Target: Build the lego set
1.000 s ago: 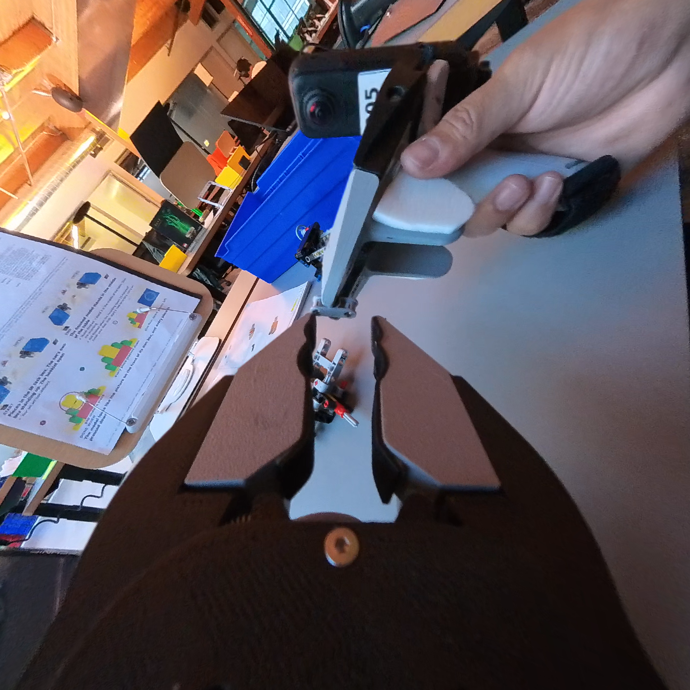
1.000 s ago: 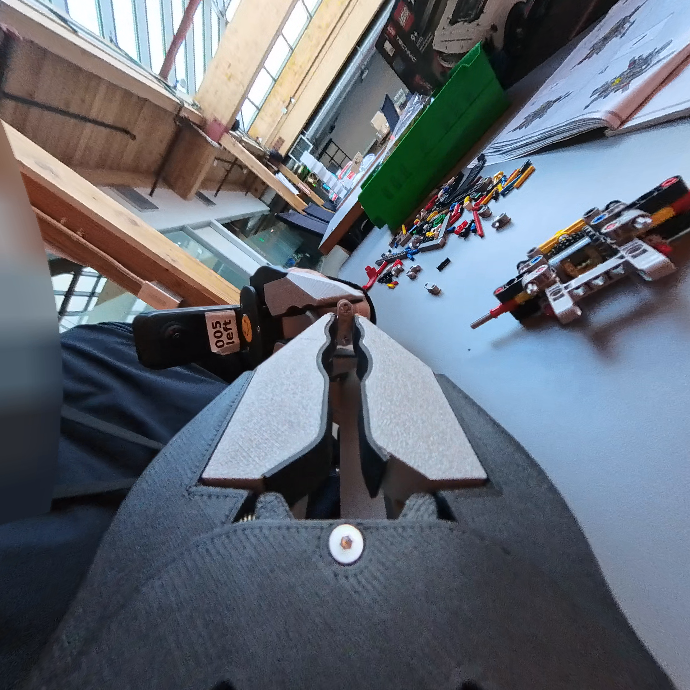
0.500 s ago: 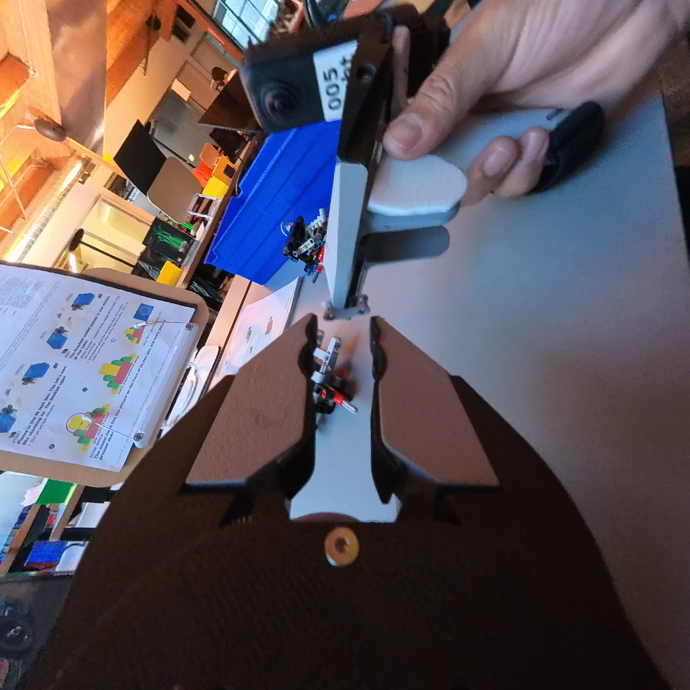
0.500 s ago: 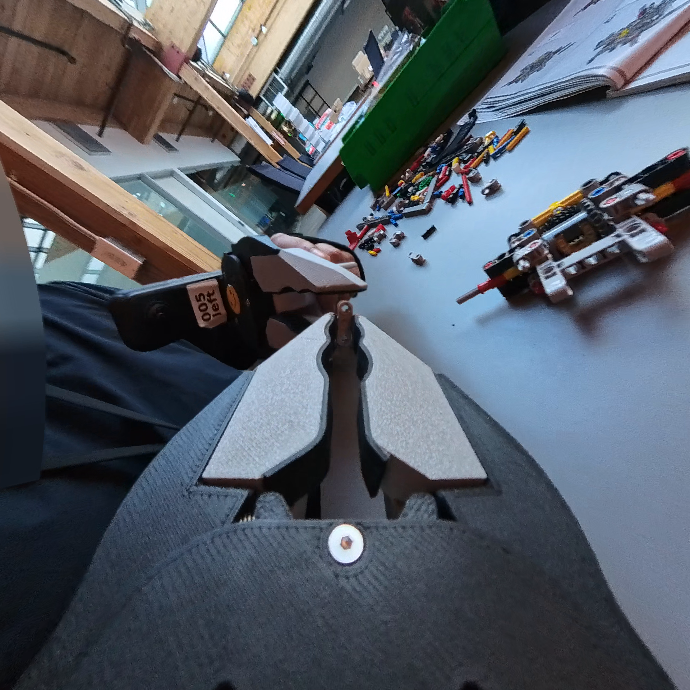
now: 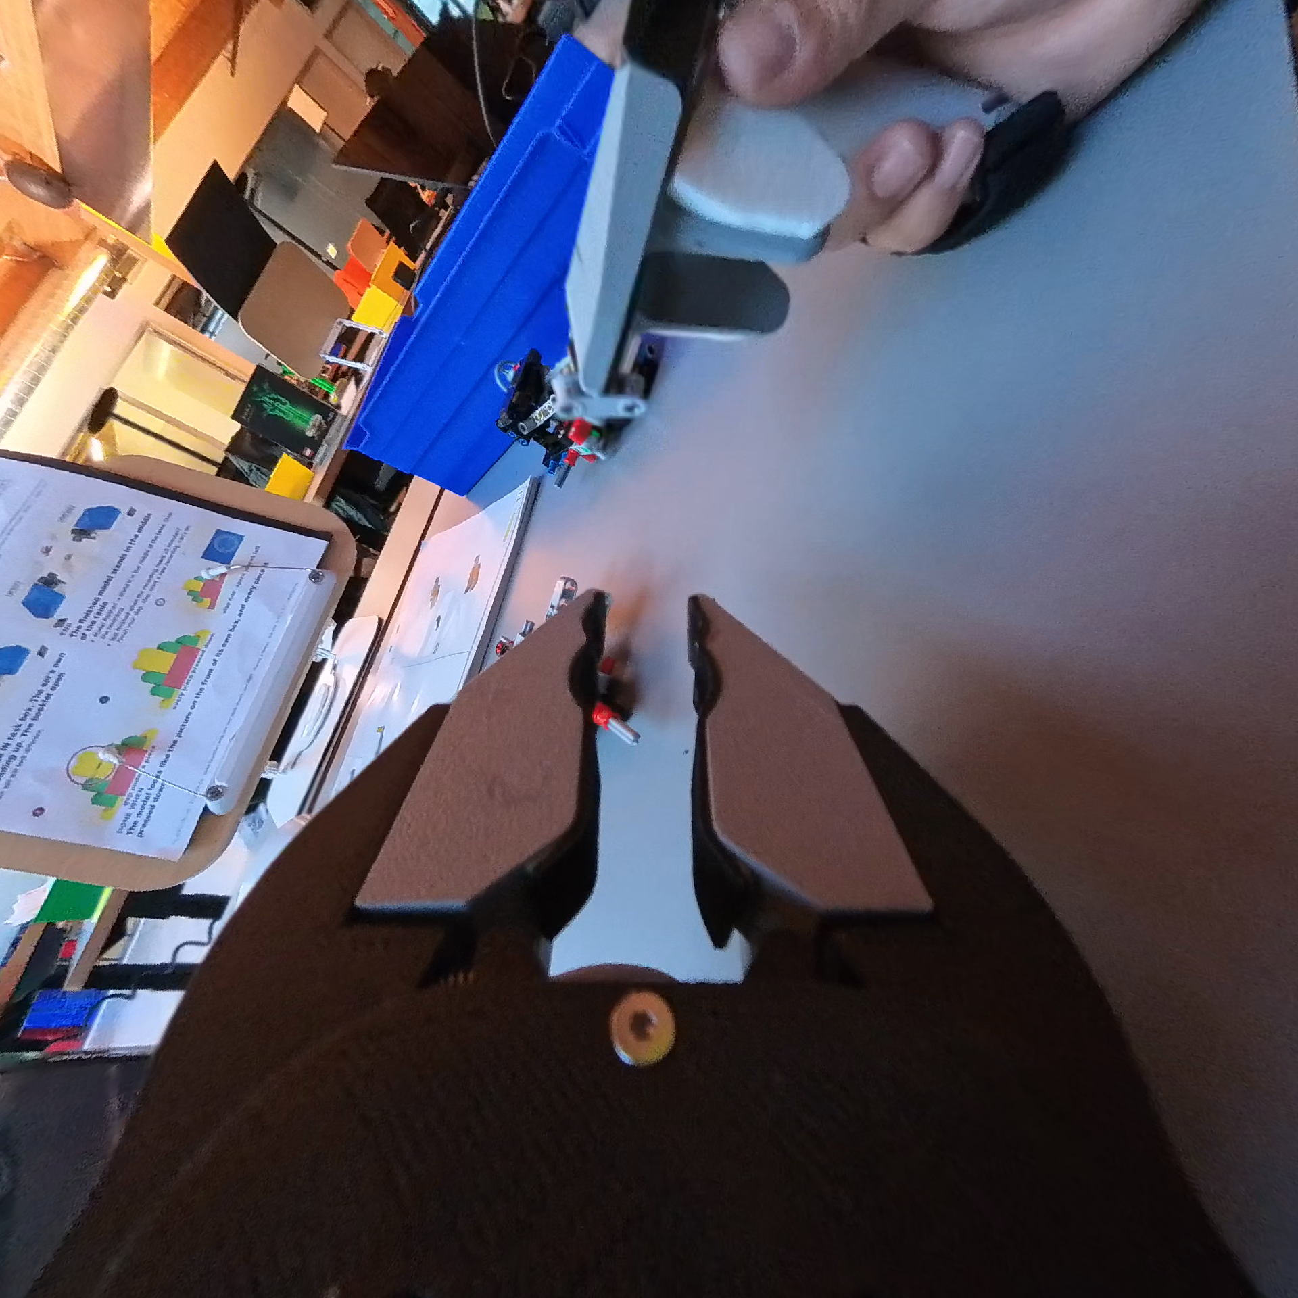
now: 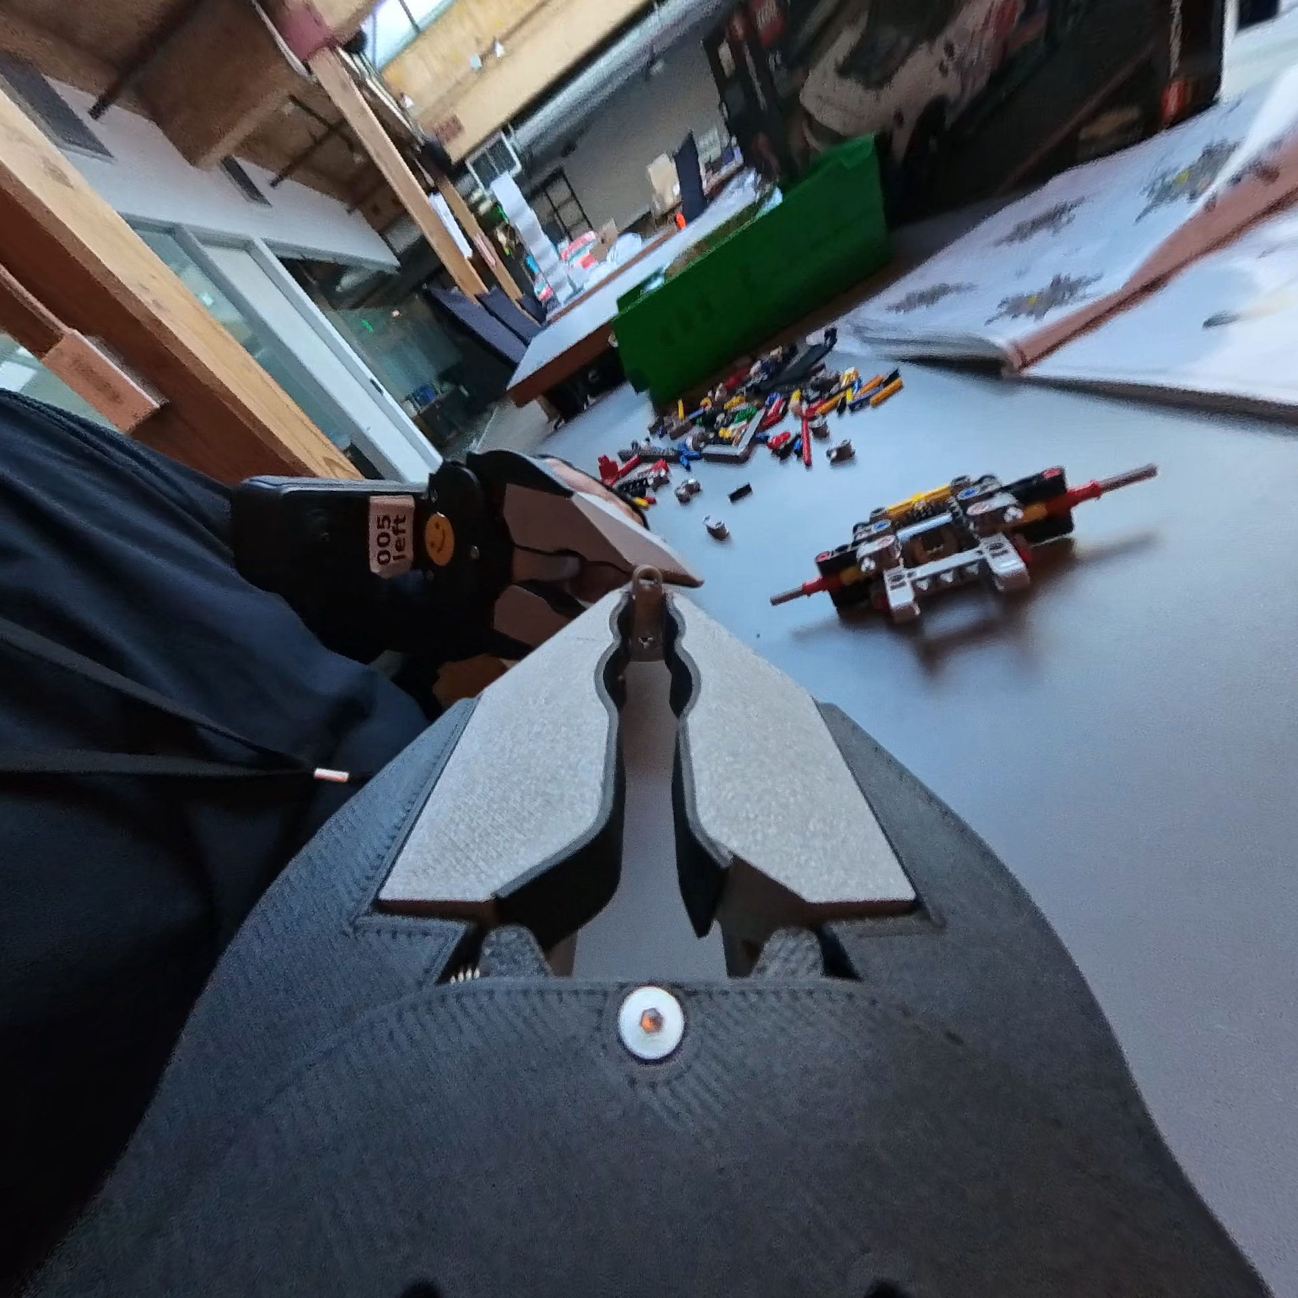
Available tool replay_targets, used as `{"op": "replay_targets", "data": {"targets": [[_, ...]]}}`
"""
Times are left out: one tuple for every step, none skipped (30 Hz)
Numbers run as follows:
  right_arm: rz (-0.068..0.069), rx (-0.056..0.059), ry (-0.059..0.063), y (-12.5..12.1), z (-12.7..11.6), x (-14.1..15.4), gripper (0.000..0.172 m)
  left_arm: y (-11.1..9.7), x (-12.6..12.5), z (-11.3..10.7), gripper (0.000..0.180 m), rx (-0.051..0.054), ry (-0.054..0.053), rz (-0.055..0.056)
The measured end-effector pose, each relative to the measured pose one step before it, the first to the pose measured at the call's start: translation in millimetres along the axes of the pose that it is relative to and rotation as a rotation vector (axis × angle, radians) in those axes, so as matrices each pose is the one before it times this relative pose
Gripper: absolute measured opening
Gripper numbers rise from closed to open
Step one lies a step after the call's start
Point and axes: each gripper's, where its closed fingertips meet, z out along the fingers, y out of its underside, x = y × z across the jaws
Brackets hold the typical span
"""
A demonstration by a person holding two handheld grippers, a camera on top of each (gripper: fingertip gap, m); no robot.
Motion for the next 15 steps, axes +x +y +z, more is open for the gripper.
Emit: {"op": "replay_targets", "data": {"targets": [[-0.0099,0.0202,0.0013,-2.82,-2.05,-0.26,0.004,0.0,-0.4,-0.2,0.02,0.0029,-0.0008,-0.0026],[-0.003,0.0156,-0.0009,-2.03,-1.64,-0.09,0.004,-0.4,-1.0,-0.53,0.019,0.0052,-0.0026,-0.0078],[-0.0022,0.014,-0.0016,-1.76,-1.3,-0.23,0.003,-0.15,-1.46,-0.41,0.019,0.0048,-0.0031,-0.0101],[-0.0025,0.0117,-0.0001,-1.57,-0.92,-0.07,0.003,0.32,-1.15,0.0,0.019,0.0025,-0.0013,-0.0106],[-0.0002,0.0062,0.0004,-0.77,-0.42,0.13,0.003,0.72,-0.98,0.26,0.019,-0.0005,-0.0008,-0.0086],[0.0029,0.0008,-0.0003,-0.08,-0.12,0.32,0.003,0.78,-0.83,0.59,0.019,-0.0011,-0.0005,-0.0063],[0.0039,0.0005,0.0011,-0.1,0.14,0.53,0.003,0.46,-0.21,0.54,0.019,-0.0006,0.0017,-0.0047],[0.0066,0.0004,0.0038,-0.05,0.1,1.22,0.004,0.39,0.12,0.6,0.019,-0.0014,0.0021,-0.0027],[0.0126,-0.0011,0.0036,0.23,0.17,1.63,0.004,0.17,-0.05,0.44,0.02,-0.001,-0.0001,-0.0011],[0.0177,-0.0013,0.0017,0.09,0.27,1.97,0.003,-0.6,-0.17,0.33,0.02,0.0017,-0.0025,-0.0009],[0.0214,-0.0019,0.0017,0.32,0.42,2.3,0.004,-0.93,0.01,0.34,0.02,0.0031,-0.001,0.0001],[0.0233,-0.0048,0.0011,0.63,0.69,2.27,0.004,-1.08,0.28,0.45,0.021,0.0029,-0.001,0.0019],[0.0243,-0.0115,-0.0044,1.66,1.42,1.44,0.004,-0.76,0.18,0.85,0.021,0.0013,-0.0022,0.003],[0.0237,-0.0169,-0.0139,2.69,2.19,-0.29,0.004,-0.64,-0.02,1.09,0.022,-0.0009,-0.0027,0.0028],[0.0227,-0.0172,-0.0156,2.97,2.87,-1.1,0.004,-0.91,0.18,1.16,0.022,0.0006,-0.0018,0.001]]}}
